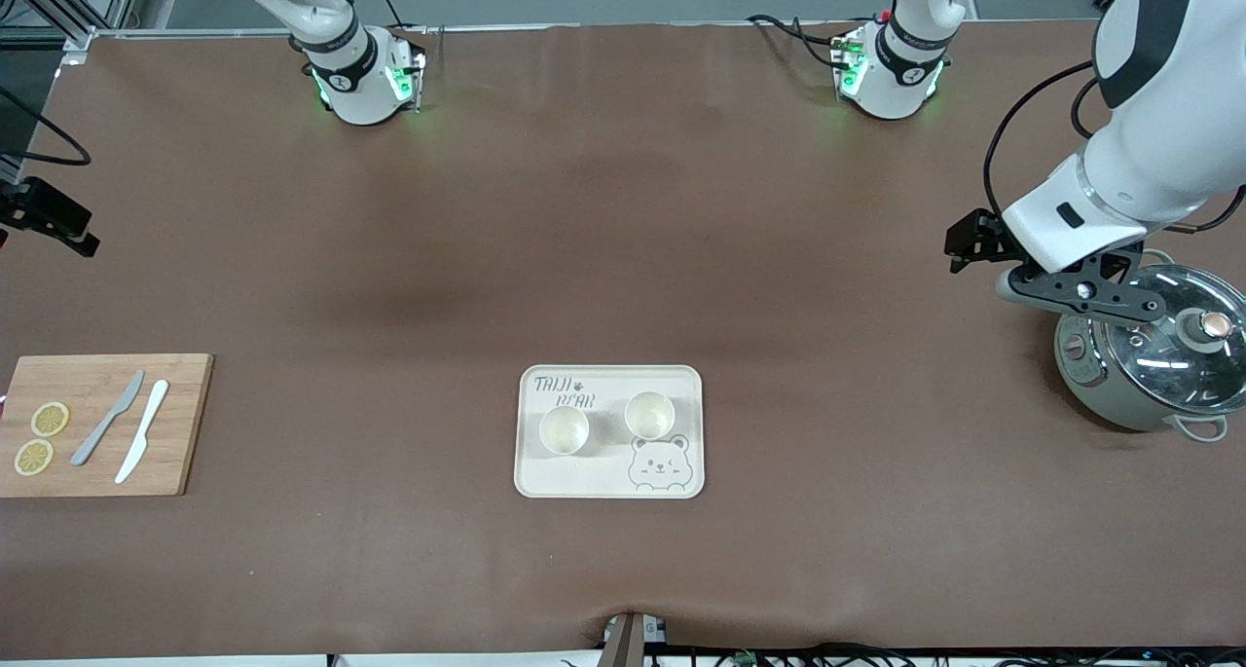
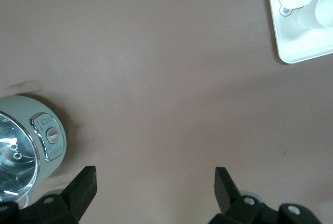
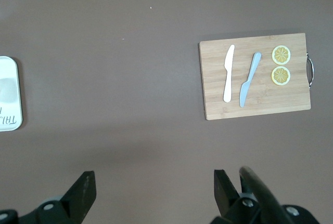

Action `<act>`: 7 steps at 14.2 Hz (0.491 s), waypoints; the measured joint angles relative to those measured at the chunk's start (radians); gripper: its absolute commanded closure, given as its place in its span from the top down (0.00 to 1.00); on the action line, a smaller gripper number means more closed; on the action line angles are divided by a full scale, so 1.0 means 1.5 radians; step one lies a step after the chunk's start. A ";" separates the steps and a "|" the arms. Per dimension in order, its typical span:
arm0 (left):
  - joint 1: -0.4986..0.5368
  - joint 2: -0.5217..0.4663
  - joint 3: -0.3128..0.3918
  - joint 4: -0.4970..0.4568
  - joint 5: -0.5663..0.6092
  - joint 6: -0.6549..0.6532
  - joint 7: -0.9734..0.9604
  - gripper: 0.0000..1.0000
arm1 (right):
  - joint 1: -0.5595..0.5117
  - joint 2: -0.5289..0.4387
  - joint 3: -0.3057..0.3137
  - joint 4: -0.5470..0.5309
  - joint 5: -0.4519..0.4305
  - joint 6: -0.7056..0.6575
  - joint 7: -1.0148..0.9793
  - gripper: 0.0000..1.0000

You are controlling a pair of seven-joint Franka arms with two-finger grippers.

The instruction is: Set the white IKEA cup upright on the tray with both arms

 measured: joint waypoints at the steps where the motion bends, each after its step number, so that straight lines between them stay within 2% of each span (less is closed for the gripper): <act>1: 0.000 0.000 0.000 0.000 0.000 0.000 0.000 1.00 | -0.001 0.003 -0.001 0.000 0.000 -0.001 0.000 1.00; 7: 0.000 0.001 0.000 0.000 0.000 0.000 0.000 1.00 | -0.001 0.008 -0.002 0.000 0.000 -0.001 0.000 1.00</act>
